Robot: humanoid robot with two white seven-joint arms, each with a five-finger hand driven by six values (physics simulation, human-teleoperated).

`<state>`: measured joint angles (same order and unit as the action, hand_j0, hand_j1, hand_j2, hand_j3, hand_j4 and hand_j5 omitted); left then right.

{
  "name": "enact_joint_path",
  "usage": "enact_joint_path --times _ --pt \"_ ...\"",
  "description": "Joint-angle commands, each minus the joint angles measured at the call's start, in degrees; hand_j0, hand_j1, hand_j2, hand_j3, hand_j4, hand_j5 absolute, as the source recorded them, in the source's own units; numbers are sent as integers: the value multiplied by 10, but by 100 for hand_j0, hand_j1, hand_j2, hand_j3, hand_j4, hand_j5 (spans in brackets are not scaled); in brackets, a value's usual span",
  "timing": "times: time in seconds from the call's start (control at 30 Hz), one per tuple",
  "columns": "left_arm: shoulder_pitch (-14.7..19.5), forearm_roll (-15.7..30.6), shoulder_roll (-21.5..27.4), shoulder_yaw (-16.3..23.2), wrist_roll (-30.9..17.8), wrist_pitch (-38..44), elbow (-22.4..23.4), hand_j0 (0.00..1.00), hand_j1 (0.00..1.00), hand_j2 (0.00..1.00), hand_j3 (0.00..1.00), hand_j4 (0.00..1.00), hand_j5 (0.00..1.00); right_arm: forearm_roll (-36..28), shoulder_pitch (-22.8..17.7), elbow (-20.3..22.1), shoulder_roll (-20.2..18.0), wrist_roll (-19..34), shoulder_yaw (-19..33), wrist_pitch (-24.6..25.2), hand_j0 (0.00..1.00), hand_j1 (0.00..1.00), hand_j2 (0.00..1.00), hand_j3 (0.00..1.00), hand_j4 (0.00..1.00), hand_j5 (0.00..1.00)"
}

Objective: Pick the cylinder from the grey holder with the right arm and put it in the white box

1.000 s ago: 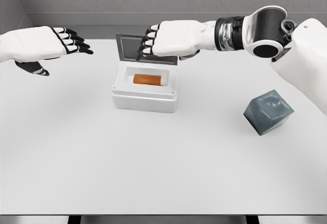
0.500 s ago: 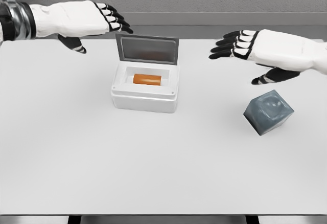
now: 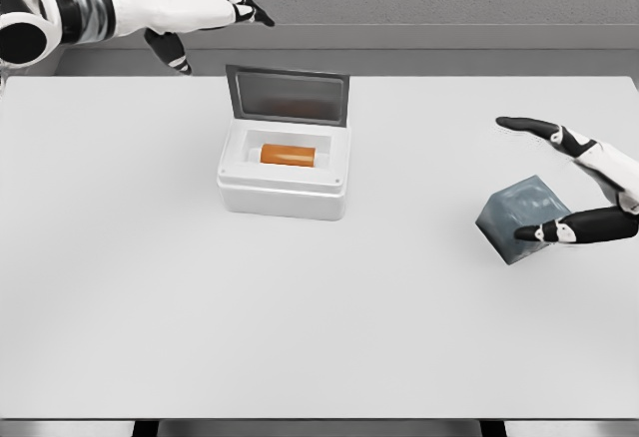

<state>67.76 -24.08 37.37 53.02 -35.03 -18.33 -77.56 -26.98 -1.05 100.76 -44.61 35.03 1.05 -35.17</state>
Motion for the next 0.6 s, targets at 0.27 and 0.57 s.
enact_joint_path --times 0.27,0.57 --pt "19 -25 -48 46 0 0 72 100 100 100 100 100 100 -2 -55 -6 79 0 49 2 100 100 100 100 100 100" --pt "21 -40 -73 67 0 -2 100 100 100 100 100 100 100 106 -51 -5 107 0 52 2 100 100 100 100 100 100"
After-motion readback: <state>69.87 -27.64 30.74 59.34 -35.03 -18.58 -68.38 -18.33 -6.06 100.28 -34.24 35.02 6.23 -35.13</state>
